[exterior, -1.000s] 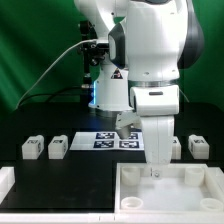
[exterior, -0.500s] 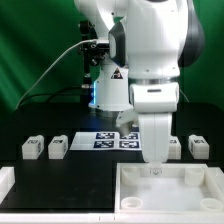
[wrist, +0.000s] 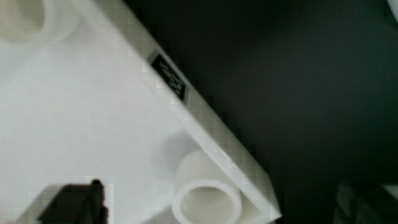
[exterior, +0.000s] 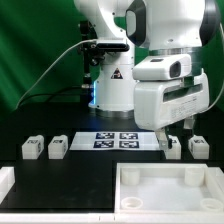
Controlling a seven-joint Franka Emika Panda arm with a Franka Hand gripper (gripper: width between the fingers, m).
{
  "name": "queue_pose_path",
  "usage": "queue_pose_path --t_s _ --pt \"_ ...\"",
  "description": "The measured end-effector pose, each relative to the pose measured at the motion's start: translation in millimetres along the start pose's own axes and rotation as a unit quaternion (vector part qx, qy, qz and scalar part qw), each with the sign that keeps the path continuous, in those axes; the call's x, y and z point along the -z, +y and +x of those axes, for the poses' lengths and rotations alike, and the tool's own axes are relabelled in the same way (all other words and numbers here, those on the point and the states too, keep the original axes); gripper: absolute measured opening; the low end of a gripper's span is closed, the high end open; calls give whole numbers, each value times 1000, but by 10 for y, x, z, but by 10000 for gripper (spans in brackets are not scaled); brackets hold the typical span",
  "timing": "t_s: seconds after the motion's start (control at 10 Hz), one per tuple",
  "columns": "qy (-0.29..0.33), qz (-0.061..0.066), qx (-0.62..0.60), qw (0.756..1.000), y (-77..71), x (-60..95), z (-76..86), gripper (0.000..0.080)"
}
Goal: Assemble one leg
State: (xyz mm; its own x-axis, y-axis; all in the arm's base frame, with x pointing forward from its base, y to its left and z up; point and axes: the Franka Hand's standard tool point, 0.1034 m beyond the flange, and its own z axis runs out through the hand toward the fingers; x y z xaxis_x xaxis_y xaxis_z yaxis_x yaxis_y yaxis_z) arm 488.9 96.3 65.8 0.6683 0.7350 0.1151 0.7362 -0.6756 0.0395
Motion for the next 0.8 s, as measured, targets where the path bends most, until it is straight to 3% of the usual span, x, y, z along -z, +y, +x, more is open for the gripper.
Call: queue_pose_path --t_s 0.2,0.4,0.6,0.8 --pt "1 8 -152 988 -75 1 22 649" --pt "-11 19 -325 945 -468 56 142 649" --pt "-21 26 -411 911 -654 31 206 649" --pt "-29 28 -396 918 -639 37 203 649"
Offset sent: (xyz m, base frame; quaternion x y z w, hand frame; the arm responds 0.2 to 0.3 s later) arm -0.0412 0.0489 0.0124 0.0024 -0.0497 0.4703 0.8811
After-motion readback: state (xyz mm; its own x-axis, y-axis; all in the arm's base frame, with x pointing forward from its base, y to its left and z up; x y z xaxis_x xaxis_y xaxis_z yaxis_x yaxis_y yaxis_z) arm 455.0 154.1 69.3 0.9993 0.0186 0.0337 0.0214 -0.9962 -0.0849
